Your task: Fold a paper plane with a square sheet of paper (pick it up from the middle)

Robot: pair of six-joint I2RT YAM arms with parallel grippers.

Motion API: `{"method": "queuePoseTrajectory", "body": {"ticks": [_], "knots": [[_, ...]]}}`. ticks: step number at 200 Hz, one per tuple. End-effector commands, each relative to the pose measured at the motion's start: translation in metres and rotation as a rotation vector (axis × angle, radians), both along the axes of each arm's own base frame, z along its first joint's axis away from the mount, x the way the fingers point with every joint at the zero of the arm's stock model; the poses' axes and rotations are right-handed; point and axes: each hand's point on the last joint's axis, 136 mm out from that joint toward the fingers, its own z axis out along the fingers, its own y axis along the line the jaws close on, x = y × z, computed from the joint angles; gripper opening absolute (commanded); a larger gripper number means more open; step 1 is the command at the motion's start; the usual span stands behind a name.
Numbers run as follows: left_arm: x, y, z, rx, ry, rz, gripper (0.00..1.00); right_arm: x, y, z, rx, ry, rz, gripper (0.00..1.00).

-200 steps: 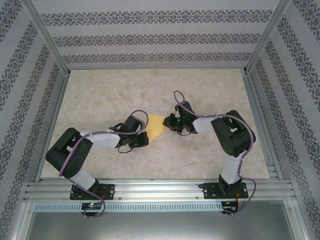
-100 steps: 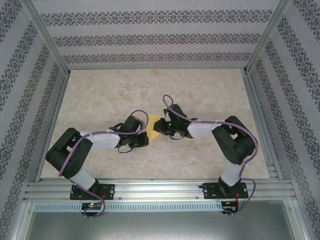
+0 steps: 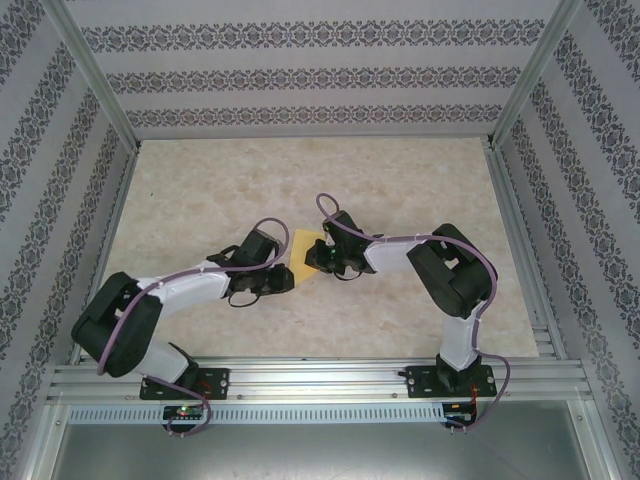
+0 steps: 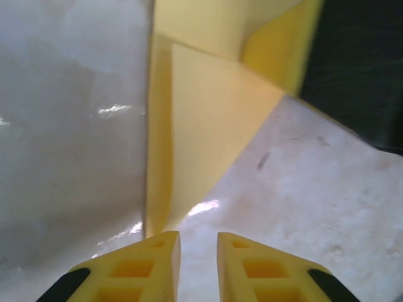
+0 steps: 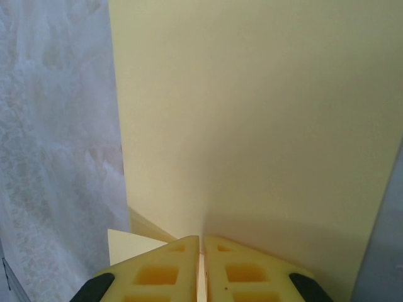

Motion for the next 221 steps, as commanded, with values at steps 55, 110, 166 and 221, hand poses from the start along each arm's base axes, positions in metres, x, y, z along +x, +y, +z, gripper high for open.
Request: {"method": "queuePoseTrajectory", "body": {"ticks": [55, 110, 166, 221], "knots": [[0.02, -0.042, 0.001, -0.151, 0.068, -0.063, 0.16, -0.011, -0.016, -0.034, -0.109, 0.069, -0.013, 0.12], [0.015, -0.014, -0.027, -0.12, 0.135, 0.012, 0.14, -0.015, -0.017, -0.04, -0.116, 0.087, -0.007, 0.12], [-0.003, 0.008, -0.04, -0.127, 0.199, 0.023, 0.15, -0.014, -0.018, -0.043, -0.132, 0.093, -0.001, 0.12], [-0.023, 0.025, -0.044, -0.082, 0.238, 0.03, 0.15, -0.013, -0.021, -0.042, -0.145, 0.094, -0.001, 0.12]]}}
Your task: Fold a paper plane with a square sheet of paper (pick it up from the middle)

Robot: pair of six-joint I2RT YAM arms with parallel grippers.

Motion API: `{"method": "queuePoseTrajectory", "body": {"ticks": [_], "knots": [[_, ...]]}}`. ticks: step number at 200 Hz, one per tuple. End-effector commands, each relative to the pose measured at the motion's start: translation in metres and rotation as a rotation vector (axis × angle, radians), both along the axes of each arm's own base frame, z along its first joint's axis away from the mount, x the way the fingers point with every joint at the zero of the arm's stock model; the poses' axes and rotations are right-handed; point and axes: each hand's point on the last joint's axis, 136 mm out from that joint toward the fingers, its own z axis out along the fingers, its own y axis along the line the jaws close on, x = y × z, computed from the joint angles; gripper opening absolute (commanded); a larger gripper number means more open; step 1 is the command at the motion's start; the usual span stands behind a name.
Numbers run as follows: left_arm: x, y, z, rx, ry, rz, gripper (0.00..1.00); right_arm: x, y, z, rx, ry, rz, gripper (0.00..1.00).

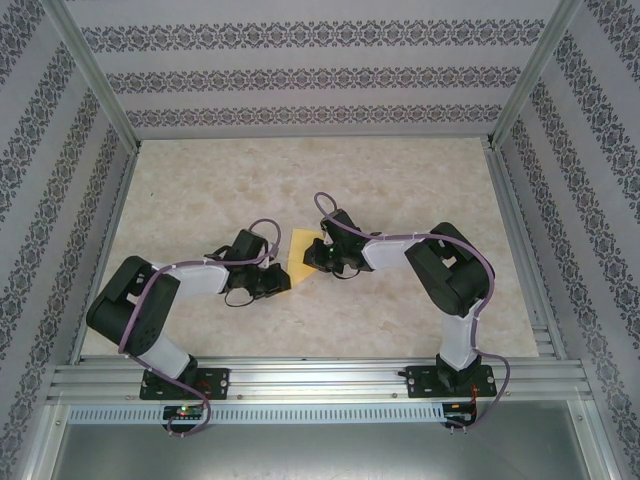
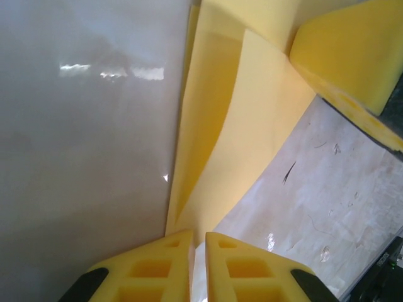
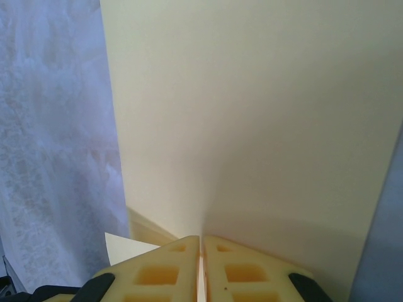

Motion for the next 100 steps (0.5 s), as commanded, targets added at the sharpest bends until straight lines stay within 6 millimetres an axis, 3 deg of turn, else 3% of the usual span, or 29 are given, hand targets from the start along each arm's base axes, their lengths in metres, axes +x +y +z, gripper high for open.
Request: {"method": "queuePoseTrajectory", "body": {"ticks": [1, 53, 100], "knots": [[-0.023, 0.02, -0.01, 0.061, 0.069, -0.006, 0.15, -0.015, -0.025, -0.042, -0.143, 0.08, -0.013, 0.12], [-0.032, 0.031, -0.003, 0.106, 0.07, -0.012, 0.17, -0.013, -0.022, -0.037, -0.129, 0.075, -0.004, 0.13], [-0.002, 0.034, 0.051, 0.107, -0.119, 0.043, 0.21, -0.013, -0.01, -0.024, -0.111, 0.056, 0.052, 0.13]]}}
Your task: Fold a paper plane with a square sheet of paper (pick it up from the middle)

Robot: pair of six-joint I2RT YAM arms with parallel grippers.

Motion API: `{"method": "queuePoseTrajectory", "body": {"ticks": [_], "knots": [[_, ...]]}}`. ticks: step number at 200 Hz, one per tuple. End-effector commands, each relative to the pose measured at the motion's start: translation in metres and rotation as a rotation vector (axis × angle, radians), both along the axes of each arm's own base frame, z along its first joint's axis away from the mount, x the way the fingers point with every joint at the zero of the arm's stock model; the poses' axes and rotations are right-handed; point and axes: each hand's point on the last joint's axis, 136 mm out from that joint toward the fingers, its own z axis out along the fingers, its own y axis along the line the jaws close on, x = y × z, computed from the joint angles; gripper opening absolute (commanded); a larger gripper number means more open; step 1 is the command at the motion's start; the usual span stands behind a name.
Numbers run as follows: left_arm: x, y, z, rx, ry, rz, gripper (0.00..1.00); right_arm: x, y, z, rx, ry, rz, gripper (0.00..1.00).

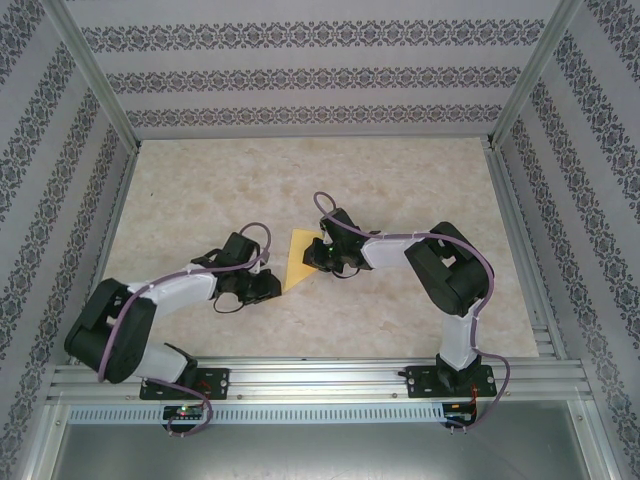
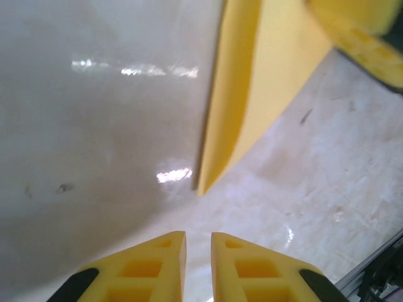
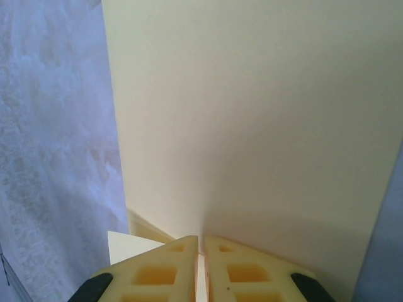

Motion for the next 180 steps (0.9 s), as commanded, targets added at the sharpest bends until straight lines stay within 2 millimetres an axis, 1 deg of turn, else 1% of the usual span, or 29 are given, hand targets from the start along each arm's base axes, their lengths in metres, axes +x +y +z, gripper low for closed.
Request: {"method": "queuePoseTrajectory", "body": {"ticks": [1, 17, 37, 66, 82, 113, 138, 163, 180], "knots": [[0.02, 0.011, 0.028, 0.043, -0.107, 0.037, 0.21, -0.013, -0.012, -0.025, -0.101, 0.048, 0.038, 0.13], [0.029, 0.011, 0.041, 0.059, -0.145, 0.041, 0.21, -0.018, -0.011, -0.023, -0.115, 0.044, 0.061, 0.13], [0.038, 0.006, 0.047, 0.052, -0.159, 0.037, 0.21, -0.029, -0.012, -0.024, -0.129, 0.051, 0.08, 0.13], [0.041, -0.003, 0.05, 0.008, -0.156, 0.023, 0.21, -0.044, -0.018, -0.02, -0.134, 0.055, 0.079, 0.14], [0.038, -0.01, 0.05, -0.031, -0.153, 0.001, 0.22, -0.048, -0.021, -0.014, -0.131, 0.044, 0.073, 0.14], [0.032, -0.022, 0.049, -0.071, -0.133, -0.051, 0.22, -0.041, -0.02, 0.009, -0.125, -0.005, 0.068, 0.15], [0.032, -0.027, 0.048, -0.065, -0.129, -0.071, 0.21, -0.032, -0.019, 0.034, -0.118, -0.064, 0.055, 0.17], [0.034, -0.034, 0.049, -0.072, -0.128, -0.09, 0.2, -0.027, -0.028, 0.054, -0.12, -0.113, 0.019, 0.23], [0.033, -0.042, 0.051, -0.078, -0.129, -0.123, 0.19, -0.026, -0.038, 0.061, -0.125, -0.132, -0.014, 0.26]]}}
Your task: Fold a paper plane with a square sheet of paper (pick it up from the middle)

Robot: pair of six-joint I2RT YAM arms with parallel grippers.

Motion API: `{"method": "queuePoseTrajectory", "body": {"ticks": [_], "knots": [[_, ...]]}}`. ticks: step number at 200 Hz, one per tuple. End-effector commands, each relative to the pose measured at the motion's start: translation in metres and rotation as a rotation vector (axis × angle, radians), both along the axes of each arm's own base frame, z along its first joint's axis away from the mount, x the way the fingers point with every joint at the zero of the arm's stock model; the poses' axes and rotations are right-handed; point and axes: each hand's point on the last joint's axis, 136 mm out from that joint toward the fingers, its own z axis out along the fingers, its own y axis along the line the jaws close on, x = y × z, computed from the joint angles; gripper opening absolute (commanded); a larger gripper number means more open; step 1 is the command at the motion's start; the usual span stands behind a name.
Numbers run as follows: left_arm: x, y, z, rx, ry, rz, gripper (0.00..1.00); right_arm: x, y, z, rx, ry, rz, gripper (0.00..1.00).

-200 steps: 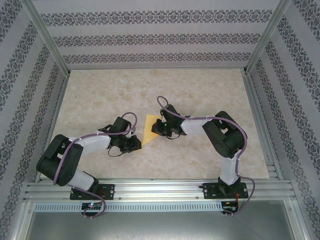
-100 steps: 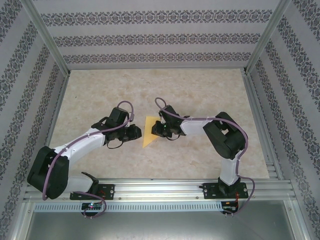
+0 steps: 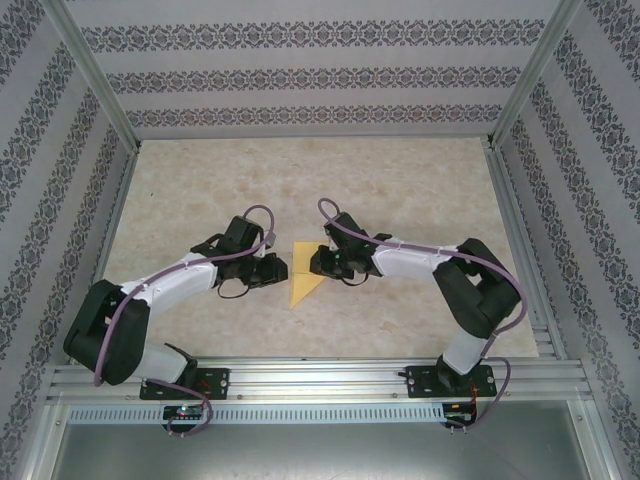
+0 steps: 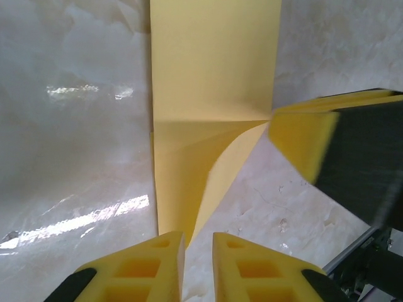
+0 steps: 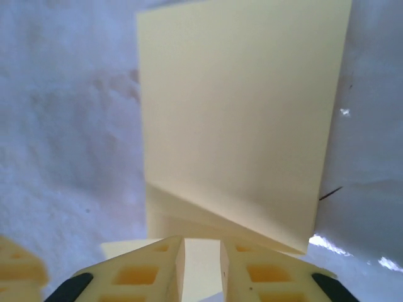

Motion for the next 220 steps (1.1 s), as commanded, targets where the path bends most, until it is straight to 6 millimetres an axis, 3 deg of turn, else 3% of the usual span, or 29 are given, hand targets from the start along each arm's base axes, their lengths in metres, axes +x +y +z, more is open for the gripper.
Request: {"method": "queuePoseTrajectory", "body": {"ticks": [1, 53, 86, 134, 220], "knots": [[0.007, -0.02, 0.016, -0.041, -0.055, -0.074, 0.19, 0.009, -0.013, 0.022, -0.014, -0.074, -0.045, 0.26], [0.009, -0.04, 0.012, -0.032, -0.057, -0.134, 0.18, 0.004, -0.039, 0.012, 0.031, -0.051, -0.143, 0.36], [0.01, -0.049, -0.003, 0.007, -0.036, -0.168, 0.16, 0.002, -0.026, 0.009, 0.106, -0.021, -0.114, 0.39], [0.016, -0.029, -0.028, 0.156, -0.017, -0.107, 0.1, 0.003, -0.014, -0.002, 0.147, 0.014, -0.093, 0.4], [0.013, -0.021, -0.052, 0.21, 0.017, -0.11, 0.08, -0.001, -0.002, -0.013, 0.163, 0.05, -0.066, 0.42]]}}
